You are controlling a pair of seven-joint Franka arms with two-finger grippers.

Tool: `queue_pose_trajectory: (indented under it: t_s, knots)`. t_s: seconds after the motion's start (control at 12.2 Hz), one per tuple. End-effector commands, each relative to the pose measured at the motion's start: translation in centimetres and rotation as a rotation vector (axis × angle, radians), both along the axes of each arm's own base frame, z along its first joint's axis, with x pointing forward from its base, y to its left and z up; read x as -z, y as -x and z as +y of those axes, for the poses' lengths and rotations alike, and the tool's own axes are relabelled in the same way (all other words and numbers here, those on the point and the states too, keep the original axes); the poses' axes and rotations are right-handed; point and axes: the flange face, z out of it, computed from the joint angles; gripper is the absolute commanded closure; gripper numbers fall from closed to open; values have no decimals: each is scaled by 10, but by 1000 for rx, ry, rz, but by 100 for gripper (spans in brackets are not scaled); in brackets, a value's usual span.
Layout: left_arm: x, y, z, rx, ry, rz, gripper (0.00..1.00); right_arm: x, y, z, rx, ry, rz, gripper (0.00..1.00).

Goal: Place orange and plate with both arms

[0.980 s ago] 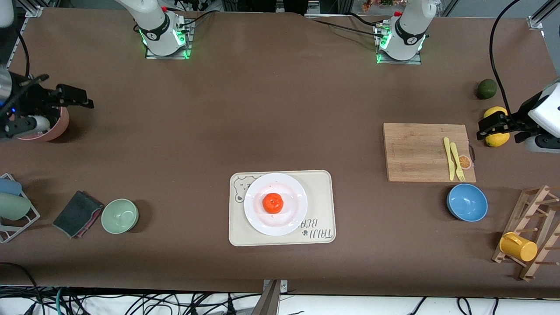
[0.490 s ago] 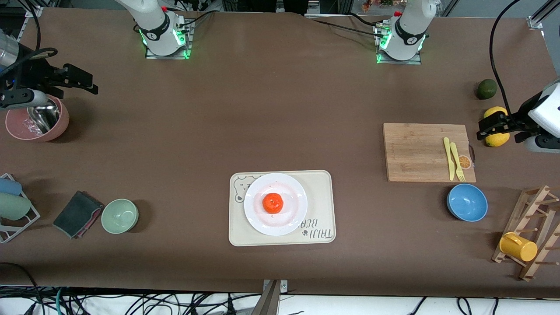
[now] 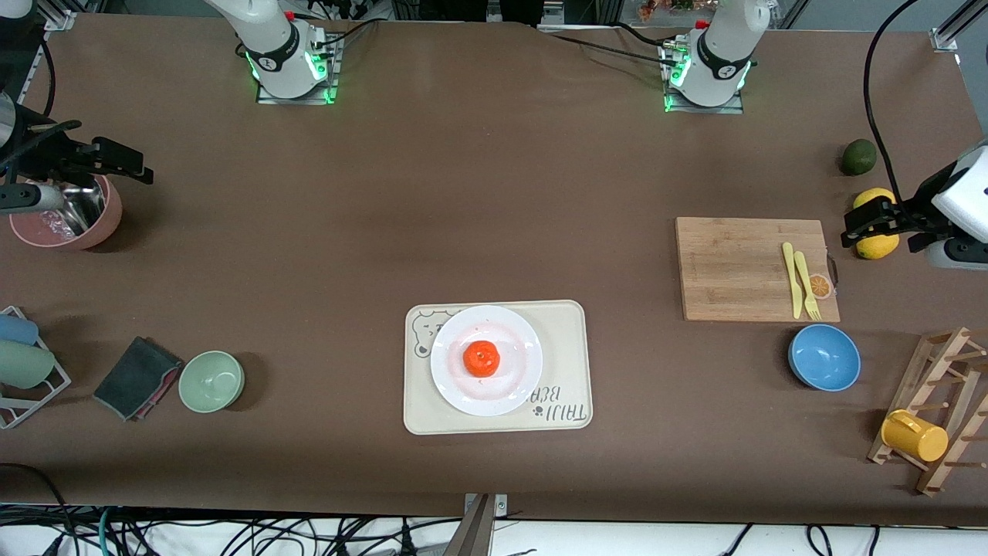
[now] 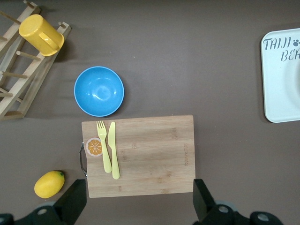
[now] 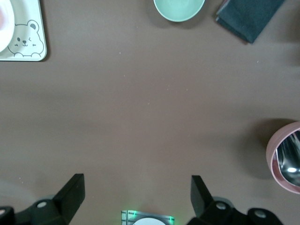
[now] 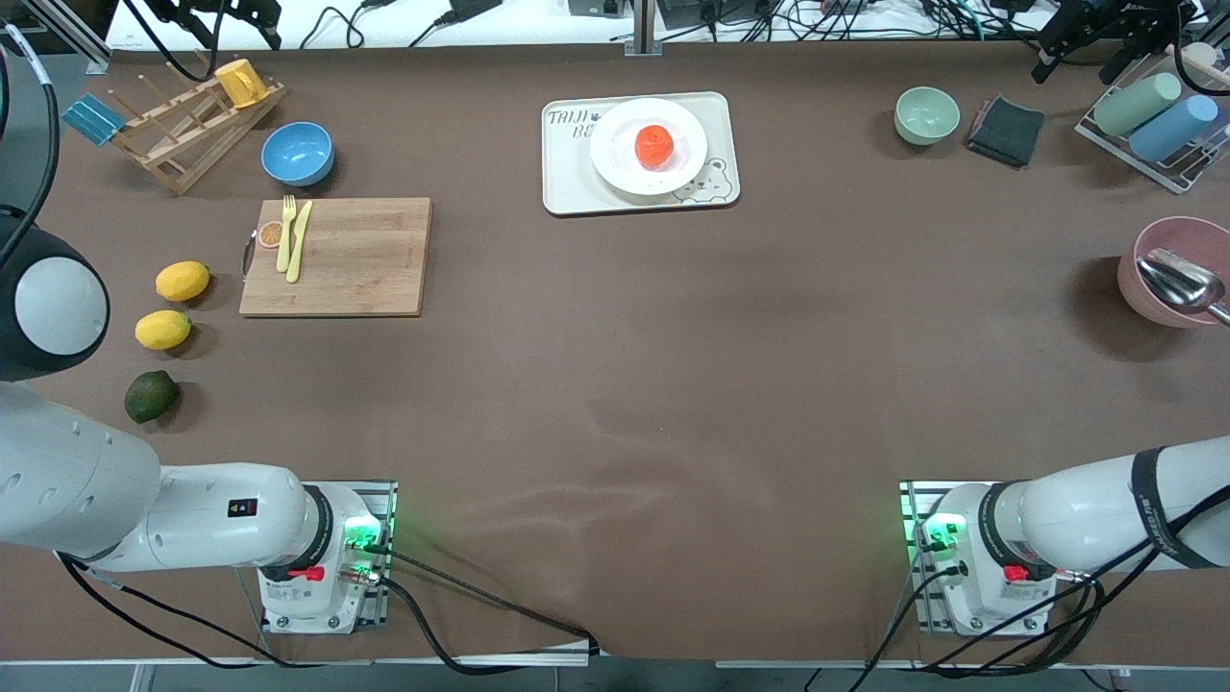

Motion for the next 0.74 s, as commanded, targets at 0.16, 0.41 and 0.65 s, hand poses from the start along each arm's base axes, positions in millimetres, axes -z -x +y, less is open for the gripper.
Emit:
queue_pose_trajectory:
  t_s: [0.16, 0.41, 0.65]
  knots:
    - [-4, -1, 2, 20, -1, -10, 0, 1, 16, 21, 53, 102, -122, 0]
    - [-4, -1, 3, 19, -1, -10, 0, -14, 11, 28, 83, 99, -157, 0]
    - [-5, -1, 3, 19, -2, -11, 0, -35, 11, 24, 84, 93, -153, 0]
